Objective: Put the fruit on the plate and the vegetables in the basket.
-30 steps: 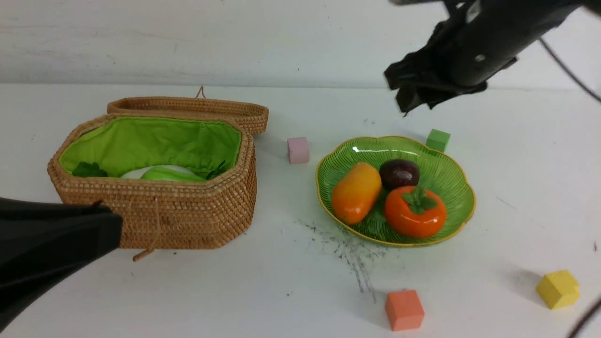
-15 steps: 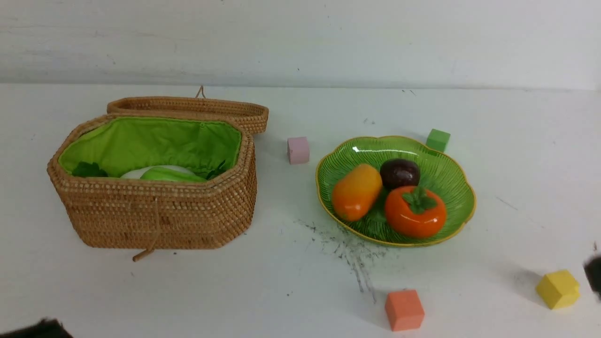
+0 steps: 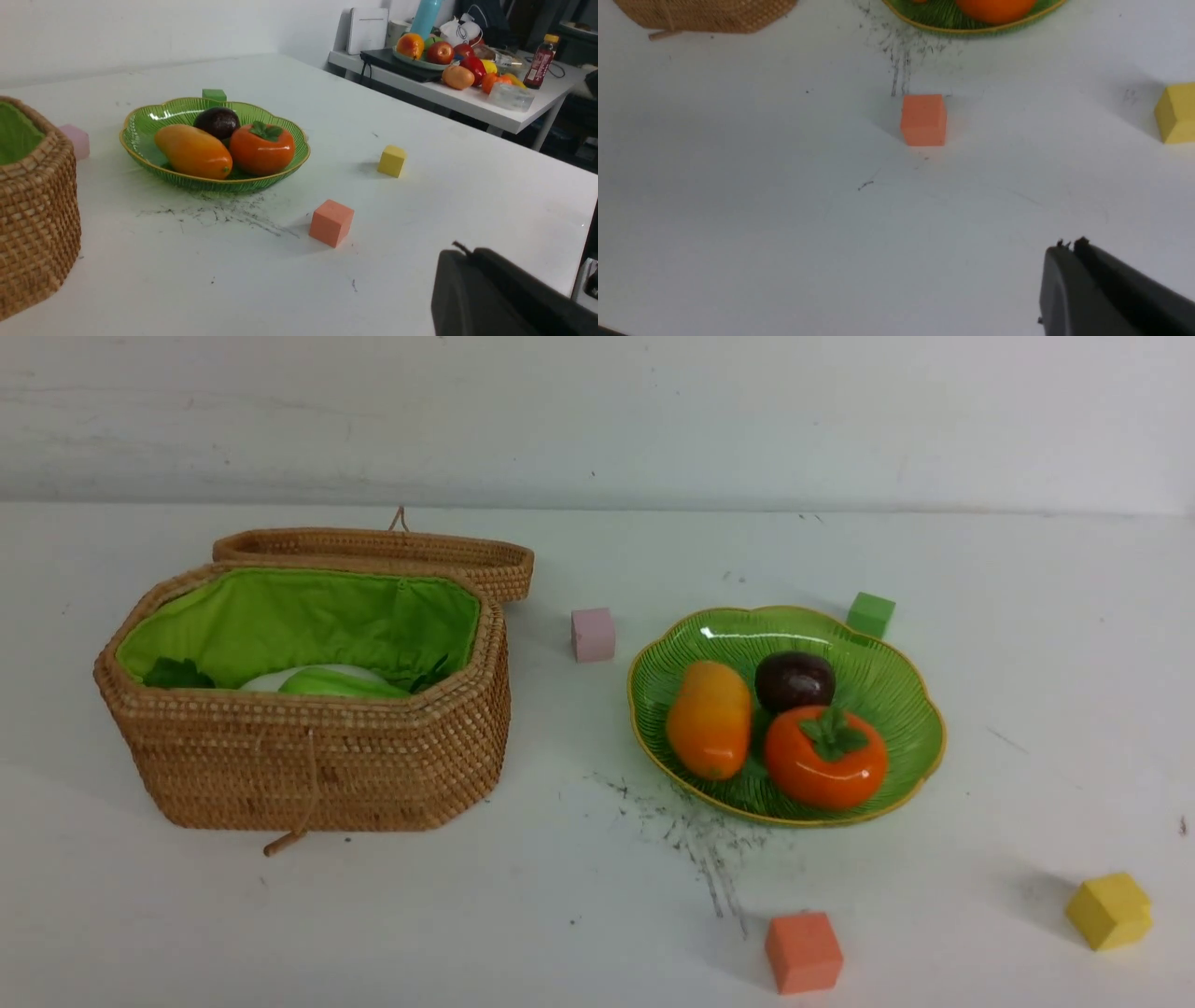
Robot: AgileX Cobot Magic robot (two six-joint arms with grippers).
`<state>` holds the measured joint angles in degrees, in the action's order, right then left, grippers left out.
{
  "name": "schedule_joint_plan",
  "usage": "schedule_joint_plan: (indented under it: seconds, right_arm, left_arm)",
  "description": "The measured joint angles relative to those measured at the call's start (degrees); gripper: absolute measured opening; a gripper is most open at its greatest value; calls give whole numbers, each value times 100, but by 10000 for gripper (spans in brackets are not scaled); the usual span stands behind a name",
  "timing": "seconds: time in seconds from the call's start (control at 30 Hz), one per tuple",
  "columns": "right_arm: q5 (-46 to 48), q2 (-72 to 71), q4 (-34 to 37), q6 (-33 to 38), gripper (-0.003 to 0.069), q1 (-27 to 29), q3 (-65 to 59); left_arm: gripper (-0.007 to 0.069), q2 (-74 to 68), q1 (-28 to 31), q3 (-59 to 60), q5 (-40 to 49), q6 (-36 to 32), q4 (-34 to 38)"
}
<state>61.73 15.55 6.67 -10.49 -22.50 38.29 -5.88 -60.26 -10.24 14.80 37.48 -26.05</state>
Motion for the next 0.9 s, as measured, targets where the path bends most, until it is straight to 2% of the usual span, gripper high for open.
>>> schedule_joint_plan:
  seconds: [0.2,0.37,0.47,0.5,0.6,0.8,0.9]
  right_arm:
    - [137,-638,-13,0,23,35,-136]
    - [109,-672,-160,5,25,692,-331]
    - [-386,-751,-350,138,16,1106,-523]
    - [-1079,-864,-358,403,1,1477,-826]
    - [-2153,-1093,-236,871,-15,1945,-1562]
    - [-3450,-1558,-189,1117,-15,2147,-3365]
    - [-3719,-1616,-189,1117,-15,2160,-3880]
  left_arm:
    - [-13,0,0,63,123,0,0]
    - [-13,0,0,63,134,0,0]
    - [-13,0,0,63,143,0,0]
    - [-13,0,0,63,143,0,0]
    - [-13,0,0,63,143,0,0]
    - [-13,0,0,63,143,0,0]
    - [-11,0,0,63,145,0,0]
